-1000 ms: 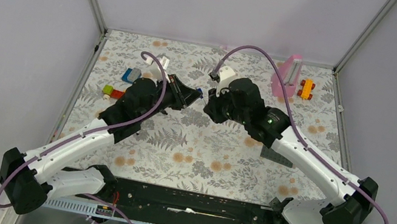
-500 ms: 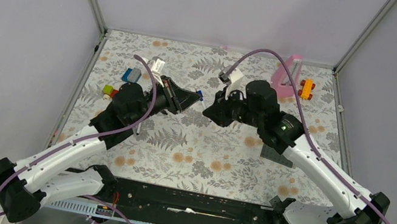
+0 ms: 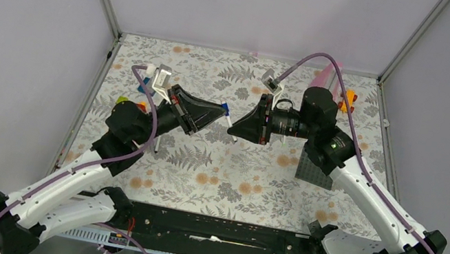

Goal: Insert the pens into the pen caps

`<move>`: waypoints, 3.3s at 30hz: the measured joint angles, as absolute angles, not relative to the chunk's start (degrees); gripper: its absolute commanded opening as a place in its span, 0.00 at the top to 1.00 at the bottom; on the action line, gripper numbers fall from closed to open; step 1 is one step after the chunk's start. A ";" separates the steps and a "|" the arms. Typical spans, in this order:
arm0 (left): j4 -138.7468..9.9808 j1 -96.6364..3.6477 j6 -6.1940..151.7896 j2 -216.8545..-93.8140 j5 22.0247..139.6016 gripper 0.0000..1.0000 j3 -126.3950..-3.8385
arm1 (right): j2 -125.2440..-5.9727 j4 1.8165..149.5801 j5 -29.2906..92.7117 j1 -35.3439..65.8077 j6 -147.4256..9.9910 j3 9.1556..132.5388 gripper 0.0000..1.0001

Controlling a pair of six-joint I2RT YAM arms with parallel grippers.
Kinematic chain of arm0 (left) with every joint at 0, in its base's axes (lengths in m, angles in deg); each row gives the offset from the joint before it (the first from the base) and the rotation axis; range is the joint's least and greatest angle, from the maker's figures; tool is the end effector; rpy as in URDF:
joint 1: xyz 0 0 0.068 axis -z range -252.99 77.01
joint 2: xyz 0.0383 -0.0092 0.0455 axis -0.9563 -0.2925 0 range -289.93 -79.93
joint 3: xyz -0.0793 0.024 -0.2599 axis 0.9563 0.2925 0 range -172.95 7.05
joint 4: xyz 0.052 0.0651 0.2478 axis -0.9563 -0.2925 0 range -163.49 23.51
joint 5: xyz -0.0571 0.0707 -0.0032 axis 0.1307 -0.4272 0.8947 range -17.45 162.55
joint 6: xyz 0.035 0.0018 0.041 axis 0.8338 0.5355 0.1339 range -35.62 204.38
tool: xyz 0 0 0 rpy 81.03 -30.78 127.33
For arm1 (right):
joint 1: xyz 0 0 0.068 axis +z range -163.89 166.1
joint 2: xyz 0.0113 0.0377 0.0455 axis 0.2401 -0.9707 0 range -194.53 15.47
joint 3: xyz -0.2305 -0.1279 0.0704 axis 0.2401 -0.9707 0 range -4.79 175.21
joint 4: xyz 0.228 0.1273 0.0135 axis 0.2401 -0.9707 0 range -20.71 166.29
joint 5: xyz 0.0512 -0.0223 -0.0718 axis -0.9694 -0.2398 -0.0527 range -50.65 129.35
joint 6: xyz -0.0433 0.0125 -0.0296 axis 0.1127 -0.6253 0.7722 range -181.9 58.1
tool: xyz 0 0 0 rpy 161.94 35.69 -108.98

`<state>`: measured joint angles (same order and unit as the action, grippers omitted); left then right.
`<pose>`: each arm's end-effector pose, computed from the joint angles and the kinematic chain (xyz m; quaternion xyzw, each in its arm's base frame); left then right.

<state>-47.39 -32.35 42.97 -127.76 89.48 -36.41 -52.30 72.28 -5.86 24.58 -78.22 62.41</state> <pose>0.1420 -0.1357 0.3778 0.1125 0.6048 -0.5819 0.5319 0.1914 0.1843 0.4074 -0.3862 0.6156 0.5389 0.4259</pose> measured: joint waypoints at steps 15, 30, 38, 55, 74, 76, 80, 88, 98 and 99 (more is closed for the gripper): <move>-58.06 -30.30 42.71 -124.90 90.09 0.28 -36.59 | -46.48 83.39 -4.64 23.99 -79.73 56.38 1.00; -82.74 -30.25 48.11 -110.45 75.56 0.01 -40.37 | -43.20 71.91 25.81 23.75 -74.00 49.91 1.00; -100.75 -30.25 51.41 -107.04 58.68 0.01 -45.87 | -57.91 63.37 45.00 22.64 -78.98 51.35 1.00; -110.65 -30.25 52.32 -100.88 45.55 0.01 -40.19 | -95.92 51.50 62.68 18.25 -86.09 72.27 0.99; -110.56 -30.25 52.46 -99.72 43.34 0.01 -39.19 | -104.49 45.90 61.74 13.90 -86.37 80.79 0.69; -110.54 -30.25 52.46 -99.72 43.34 0.01 -39.19 | -104.49 45.75 61.22 13.76 -86.35 80.86 0.61; -110.54 -30.25 52.48 -99.72 43.32 0.01 -39.19 | -104.49 45.88 60.15 13.55 -85.93 81.03 0.45; -110.47 -30.27 52.63 -102.58 43.06 0.01 -39.19 | -97.71 53.33 55.41 13.48 -84.27 70.81 0.32; -110.87 -30.34 46.60 -123.70 39.45 0.01 -41.42 | -80.97 67.23 50.49 13.98 -81.69 52.93 0.27; -110.76 -30.41 45.72 -125.73 39.34 0.01 -41.55 | -79.05 69.00 50.14 14.07 -81.61 51.24 0.27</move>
